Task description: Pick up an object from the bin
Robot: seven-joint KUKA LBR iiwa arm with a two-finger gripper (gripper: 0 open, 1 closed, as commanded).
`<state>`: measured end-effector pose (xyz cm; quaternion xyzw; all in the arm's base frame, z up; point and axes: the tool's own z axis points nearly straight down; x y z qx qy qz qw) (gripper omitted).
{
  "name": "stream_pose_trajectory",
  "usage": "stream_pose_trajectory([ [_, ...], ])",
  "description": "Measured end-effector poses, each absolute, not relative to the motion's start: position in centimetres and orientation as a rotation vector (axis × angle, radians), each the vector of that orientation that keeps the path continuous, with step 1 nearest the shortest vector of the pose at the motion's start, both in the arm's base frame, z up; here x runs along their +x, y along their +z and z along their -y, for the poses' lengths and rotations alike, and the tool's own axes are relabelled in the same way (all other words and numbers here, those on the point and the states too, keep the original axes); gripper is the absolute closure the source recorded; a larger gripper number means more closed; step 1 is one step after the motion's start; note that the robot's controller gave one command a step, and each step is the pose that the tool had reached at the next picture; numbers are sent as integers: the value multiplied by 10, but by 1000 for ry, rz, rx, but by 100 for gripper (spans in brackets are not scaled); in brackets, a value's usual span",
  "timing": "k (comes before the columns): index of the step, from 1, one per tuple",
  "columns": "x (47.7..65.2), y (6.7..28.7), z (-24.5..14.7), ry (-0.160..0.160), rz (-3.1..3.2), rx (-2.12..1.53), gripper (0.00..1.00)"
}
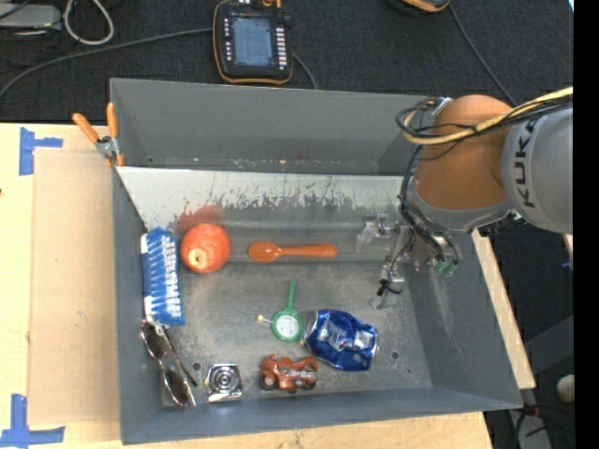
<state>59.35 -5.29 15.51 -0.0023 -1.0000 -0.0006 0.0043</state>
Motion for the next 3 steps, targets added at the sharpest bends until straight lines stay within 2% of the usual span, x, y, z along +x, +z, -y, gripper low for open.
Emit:
stream_pose_trajectory([
  [1,595,160,53,-1,3140,-6,0],
  [2,619,213,43,-2,3088,594,0],
  [3,598,142,29,-3,3138,50,0],
])
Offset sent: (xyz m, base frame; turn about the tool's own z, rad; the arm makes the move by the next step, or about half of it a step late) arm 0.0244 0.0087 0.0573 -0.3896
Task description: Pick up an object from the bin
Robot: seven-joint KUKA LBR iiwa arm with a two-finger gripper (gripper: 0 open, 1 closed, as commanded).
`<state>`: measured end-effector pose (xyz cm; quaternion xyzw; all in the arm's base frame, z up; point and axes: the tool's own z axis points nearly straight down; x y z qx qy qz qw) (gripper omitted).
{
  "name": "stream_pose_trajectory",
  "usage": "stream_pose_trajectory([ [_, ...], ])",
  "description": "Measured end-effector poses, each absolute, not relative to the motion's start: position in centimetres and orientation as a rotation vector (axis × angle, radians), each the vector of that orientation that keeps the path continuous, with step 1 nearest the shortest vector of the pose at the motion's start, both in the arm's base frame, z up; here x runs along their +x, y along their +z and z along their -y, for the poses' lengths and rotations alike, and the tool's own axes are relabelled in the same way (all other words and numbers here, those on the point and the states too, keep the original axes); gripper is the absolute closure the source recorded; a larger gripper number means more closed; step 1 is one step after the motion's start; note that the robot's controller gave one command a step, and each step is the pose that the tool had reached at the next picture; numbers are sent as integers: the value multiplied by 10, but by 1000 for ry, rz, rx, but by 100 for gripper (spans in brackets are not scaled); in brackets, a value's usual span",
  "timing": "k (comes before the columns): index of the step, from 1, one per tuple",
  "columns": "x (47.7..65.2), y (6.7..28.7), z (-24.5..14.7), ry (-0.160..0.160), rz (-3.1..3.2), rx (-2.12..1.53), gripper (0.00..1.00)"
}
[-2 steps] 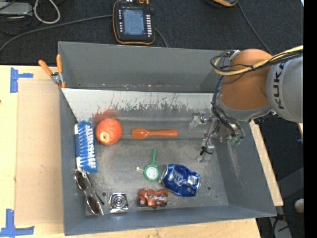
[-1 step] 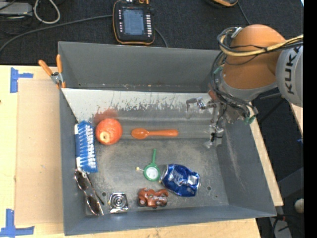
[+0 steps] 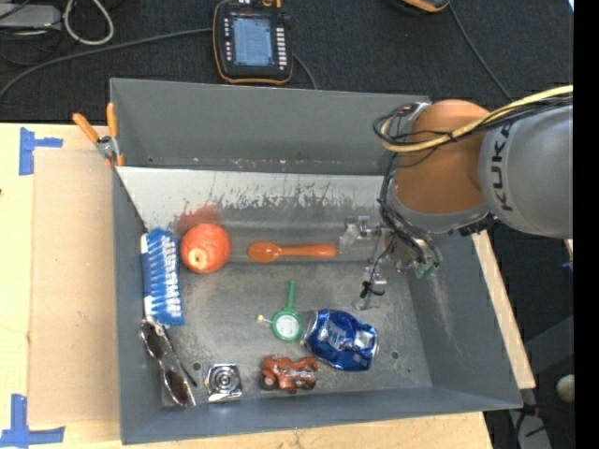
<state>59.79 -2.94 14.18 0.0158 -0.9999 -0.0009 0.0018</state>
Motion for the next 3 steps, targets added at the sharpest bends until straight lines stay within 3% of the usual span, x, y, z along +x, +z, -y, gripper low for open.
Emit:
stream_pose_trajectory([
  [1,606,154,33,-1,3123,387,0],
  [2,587,99,24,-7,3120,200,0],
  [3,592,109,17,-2,3124,387,0],
])
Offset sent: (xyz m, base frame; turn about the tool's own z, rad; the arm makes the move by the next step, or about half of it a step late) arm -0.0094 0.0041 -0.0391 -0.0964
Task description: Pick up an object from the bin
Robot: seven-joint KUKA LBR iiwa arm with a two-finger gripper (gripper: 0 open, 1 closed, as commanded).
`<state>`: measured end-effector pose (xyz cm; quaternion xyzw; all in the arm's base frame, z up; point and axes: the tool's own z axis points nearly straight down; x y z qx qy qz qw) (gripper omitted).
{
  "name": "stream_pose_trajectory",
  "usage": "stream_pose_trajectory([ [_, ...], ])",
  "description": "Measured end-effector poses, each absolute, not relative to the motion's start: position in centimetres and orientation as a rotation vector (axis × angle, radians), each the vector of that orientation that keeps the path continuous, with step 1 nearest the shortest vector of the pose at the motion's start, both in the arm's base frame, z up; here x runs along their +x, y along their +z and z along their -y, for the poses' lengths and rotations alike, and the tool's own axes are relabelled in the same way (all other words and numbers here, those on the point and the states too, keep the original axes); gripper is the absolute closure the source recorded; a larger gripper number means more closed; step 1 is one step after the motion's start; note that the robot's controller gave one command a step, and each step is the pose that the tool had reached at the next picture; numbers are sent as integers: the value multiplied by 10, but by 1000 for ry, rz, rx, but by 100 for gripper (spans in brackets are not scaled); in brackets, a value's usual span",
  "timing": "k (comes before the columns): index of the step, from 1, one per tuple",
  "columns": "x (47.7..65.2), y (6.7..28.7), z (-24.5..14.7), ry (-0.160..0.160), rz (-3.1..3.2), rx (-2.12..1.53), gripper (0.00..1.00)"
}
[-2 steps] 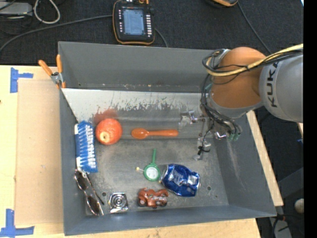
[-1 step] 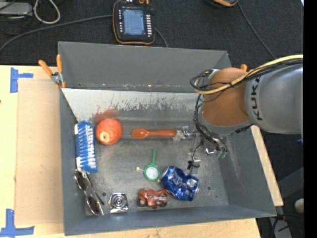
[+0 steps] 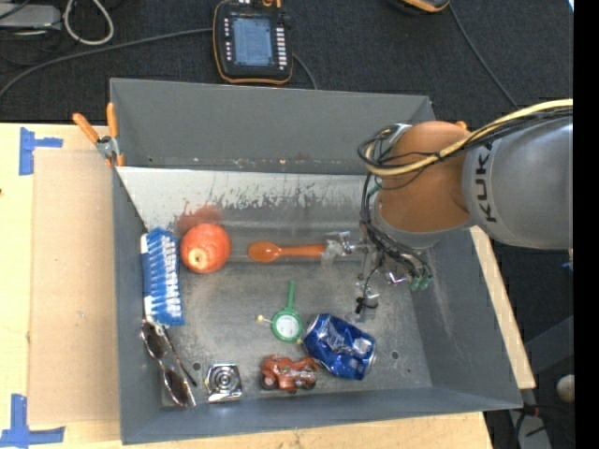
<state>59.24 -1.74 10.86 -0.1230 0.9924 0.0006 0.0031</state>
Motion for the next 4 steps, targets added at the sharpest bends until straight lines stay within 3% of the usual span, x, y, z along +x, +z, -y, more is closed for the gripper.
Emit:
stream_pose_trajectory([
  [1,590,81,6,9,-3149,-238,0],
  [2,571,92,-6,4,-3113,-384,100],
  [3,571,92,-6,4,-3113,-387,100],
  [4,571,92,-6,4,-3112,-389,0],
])
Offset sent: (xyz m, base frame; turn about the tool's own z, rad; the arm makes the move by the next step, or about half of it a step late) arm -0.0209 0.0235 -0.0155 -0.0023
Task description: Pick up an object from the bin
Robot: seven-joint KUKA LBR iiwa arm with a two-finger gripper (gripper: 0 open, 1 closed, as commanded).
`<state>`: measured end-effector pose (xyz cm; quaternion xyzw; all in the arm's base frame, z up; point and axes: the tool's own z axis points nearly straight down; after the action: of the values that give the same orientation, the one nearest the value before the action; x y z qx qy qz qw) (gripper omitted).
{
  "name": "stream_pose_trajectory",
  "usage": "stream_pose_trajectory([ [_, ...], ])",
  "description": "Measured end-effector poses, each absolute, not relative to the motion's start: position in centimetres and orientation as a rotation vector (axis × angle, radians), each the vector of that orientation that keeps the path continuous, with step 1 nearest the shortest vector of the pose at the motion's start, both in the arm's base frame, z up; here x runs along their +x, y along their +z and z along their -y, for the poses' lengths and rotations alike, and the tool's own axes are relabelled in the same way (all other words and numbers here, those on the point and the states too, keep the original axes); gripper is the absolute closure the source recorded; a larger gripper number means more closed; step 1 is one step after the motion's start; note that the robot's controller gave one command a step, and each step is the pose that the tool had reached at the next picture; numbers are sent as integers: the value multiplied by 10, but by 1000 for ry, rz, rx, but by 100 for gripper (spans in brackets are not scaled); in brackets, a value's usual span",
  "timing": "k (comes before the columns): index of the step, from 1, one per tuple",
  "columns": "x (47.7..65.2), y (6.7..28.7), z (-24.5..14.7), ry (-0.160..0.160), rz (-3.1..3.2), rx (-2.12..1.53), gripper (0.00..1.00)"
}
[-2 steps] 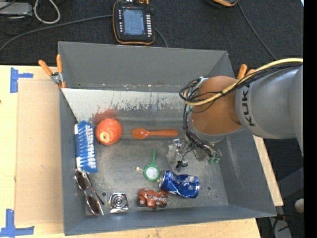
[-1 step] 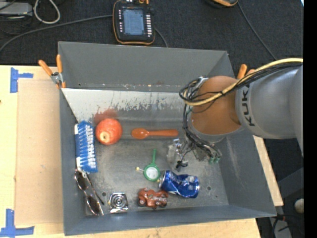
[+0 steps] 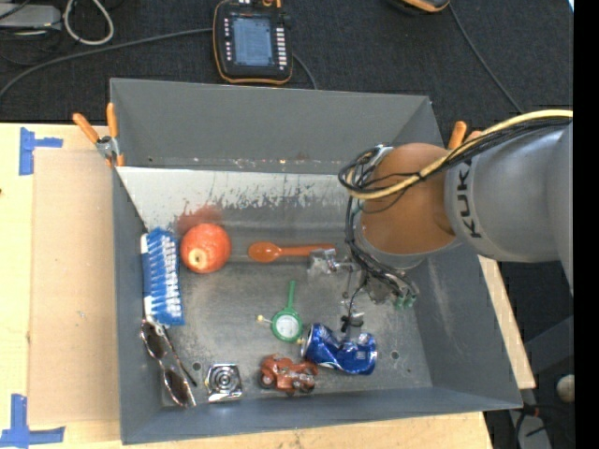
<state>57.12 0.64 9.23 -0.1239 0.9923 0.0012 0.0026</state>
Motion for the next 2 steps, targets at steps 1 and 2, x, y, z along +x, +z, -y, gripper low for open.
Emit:
stream_pose_trajectory([
  [1,571,92,-6,4,-3112,-389,0],
  [2,577,93,-7,4,-3112,-391,0],
])
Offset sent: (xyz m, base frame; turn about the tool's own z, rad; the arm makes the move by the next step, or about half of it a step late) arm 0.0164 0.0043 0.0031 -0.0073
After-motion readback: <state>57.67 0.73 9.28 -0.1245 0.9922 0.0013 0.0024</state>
